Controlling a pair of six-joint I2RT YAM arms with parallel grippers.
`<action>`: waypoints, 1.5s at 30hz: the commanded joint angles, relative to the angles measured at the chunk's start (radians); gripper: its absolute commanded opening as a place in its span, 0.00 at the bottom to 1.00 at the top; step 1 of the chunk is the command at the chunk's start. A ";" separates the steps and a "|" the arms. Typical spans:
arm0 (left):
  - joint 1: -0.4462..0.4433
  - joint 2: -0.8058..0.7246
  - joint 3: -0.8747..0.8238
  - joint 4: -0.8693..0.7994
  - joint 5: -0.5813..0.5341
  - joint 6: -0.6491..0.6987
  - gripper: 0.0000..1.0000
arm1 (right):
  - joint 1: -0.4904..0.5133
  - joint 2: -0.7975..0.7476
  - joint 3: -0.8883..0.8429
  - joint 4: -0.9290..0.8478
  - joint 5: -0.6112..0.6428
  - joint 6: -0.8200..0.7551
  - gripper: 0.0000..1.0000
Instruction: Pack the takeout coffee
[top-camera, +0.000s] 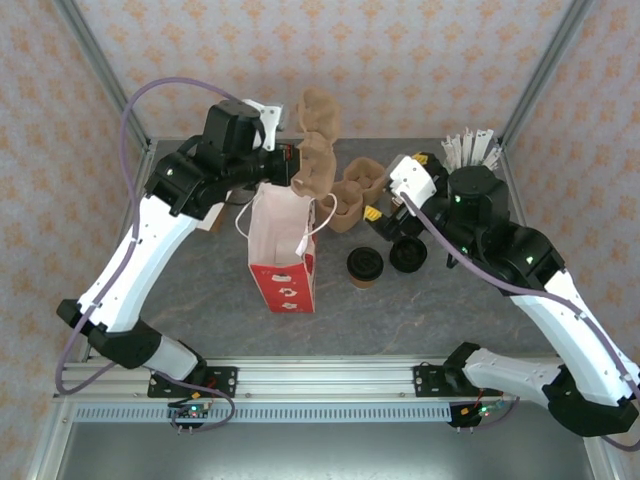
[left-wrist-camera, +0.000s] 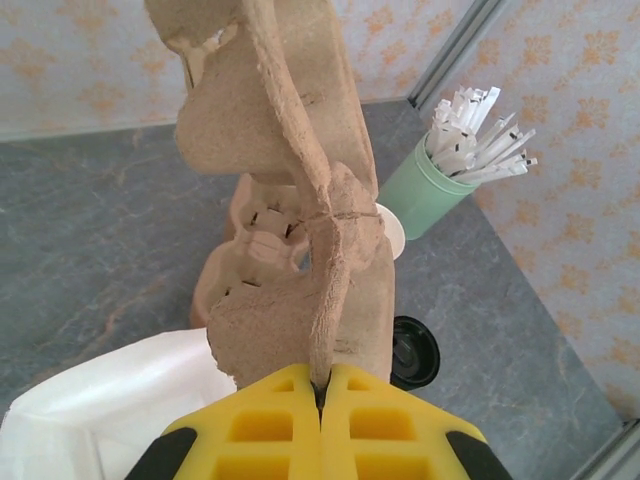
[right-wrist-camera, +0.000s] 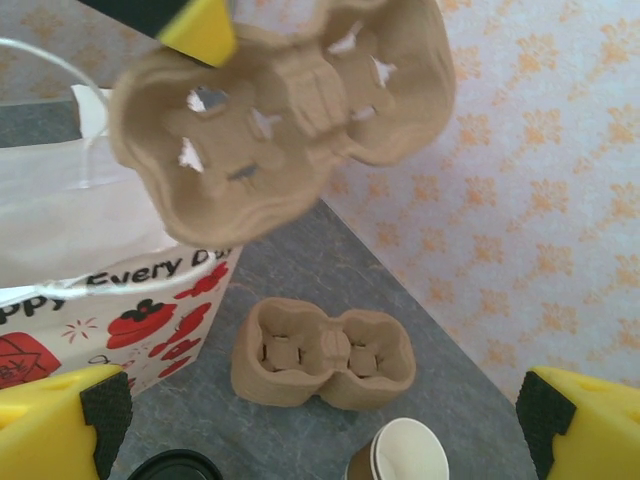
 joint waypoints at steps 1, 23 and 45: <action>-0.038 -0.067 -0.042 0.059 -0.087 0.075 0.00 | -0.026 -0.003 0.067 -0.018 -0.031 0.019 0.99; -0.223 -0.133 -0.093 0.103 -0.176 0.127 0.00 | 0.068 0.343 0.378 -0.092 -0.125 -0.390 0.75; -0.253 -0.137 -0.099 0.115 -0.147 0.168 0.00 | 0.065 0.424 0.424 -0.067 -0.092 -0.381 0.55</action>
